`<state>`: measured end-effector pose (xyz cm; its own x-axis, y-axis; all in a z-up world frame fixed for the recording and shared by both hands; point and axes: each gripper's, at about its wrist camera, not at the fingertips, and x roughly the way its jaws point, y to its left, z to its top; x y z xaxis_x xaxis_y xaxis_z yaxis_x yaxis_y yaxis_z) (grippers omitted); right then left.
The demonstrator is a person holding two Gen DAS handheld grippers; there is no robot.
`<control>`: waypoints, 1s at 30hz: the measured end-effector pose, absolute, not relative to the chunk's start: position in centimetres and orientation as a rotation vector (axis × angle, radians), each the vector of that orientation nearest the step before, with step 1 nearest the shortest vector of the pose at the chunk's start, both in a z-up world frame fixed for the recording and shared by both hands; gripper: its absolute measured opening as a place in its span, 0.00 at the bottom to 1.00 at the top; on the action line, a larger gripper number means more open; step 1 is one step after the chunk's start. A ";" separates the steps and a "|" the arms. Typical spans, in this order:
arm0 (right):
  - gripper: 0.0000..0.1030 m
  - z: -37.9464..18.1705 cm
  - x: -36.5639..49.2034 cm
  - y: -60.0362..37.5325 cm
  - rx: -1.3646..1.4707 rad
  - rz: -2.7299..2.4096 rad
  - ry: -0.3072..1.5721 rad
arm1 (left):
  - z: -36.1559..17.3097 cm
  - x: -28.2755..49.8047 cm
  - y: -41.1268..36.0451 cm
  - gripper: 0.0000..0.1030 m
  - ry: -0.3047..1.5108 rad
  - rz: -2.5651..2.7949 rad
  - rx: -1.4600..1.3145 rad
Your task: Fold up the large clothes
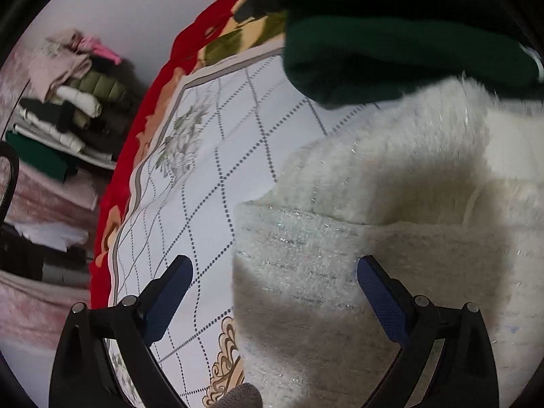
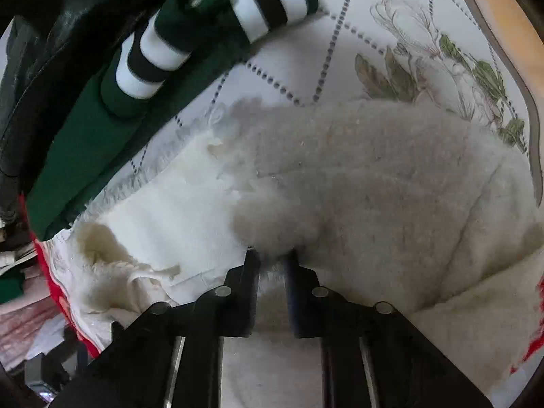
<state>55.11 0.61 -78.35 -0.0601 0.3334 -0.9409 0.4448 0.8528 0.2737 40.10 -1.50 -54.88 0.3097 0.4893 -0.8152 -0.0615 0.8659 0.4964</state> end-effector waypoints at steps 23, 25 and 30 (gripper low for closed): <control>0.79 -66.2 43.1 -10.7 0.374 -0.065 1.517 | -49.2 29.4 -1.4 0.96 1.220 0.348 0.139; 0.80 -68.2 39.5 -12.1 0.235 -0.107 1.607 | -50.7 27.7 -2.7 0.96 1.263 0.322 0.156; 0.06 -74.4 35.0 -13.3 0.249 -0.069 1.674 | -54.5 25.5 -4.9 0.96 1.338 0.288 0.221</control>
<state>35.03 -13.27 -74.41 -0.0985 0.1228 -0.9875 0.2032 0.9739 0.1009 25.55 -4.86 -54.45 0.2043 0.3296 -0.9218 -0.0783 0.9441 0.3202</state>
